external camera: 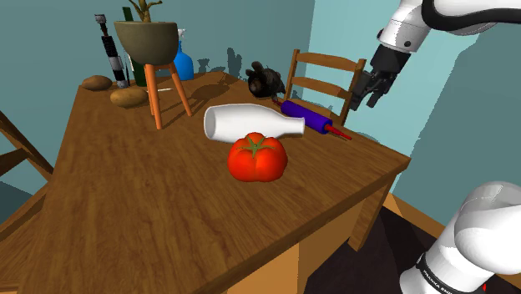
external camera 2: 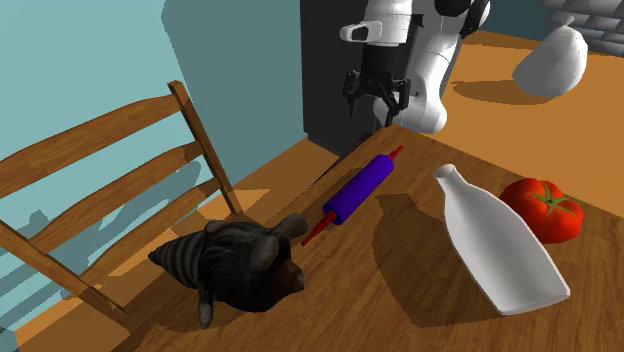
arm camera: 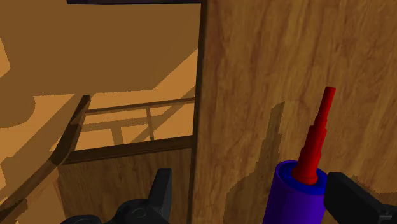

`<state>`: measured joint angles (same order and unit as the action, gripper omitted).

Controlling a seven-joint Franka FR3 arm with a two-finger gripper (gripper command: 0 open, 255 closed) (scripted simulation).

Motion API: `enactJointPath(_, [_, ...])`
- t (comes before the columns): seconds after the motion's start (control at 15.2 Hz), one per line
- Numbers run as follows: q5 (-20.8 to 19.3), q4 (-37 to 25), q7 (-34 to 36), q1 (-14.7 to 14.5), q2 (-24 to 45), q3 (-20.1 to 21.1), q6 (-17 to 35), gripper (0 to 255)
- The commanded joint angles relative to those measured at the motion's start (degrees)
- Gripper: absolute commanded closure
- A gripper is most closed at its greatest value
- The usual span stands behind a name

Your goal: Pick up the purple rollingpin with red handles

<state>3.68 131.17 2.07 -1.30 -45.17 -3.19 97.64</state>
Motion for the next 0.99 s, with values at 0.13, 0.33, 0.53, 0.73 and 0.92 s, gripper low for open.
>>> enactJointPath(0.13, [0.72, -4.09, 2.09, -0.30, 5.71, 1.24, -0.32, 0])
enactJointPath(0.33, [1.53, -10.80, 5.14, -0.63, 14.28, 2.85, -1.36, 0])
enactJointPath(0.53, [2.09, -18.24, 8.13, -0.89, 22.90, 4.21, -3.08, 0])
enactJointPath(0.73, [2.42, -26.51, 11.10, -1.18, 31.65, 5.31, -5.47, 0])
enactJointPath(0.92, [2.48, -26.43, 11.58, -1.30, 33.17, 5.50, -4.49, 0])
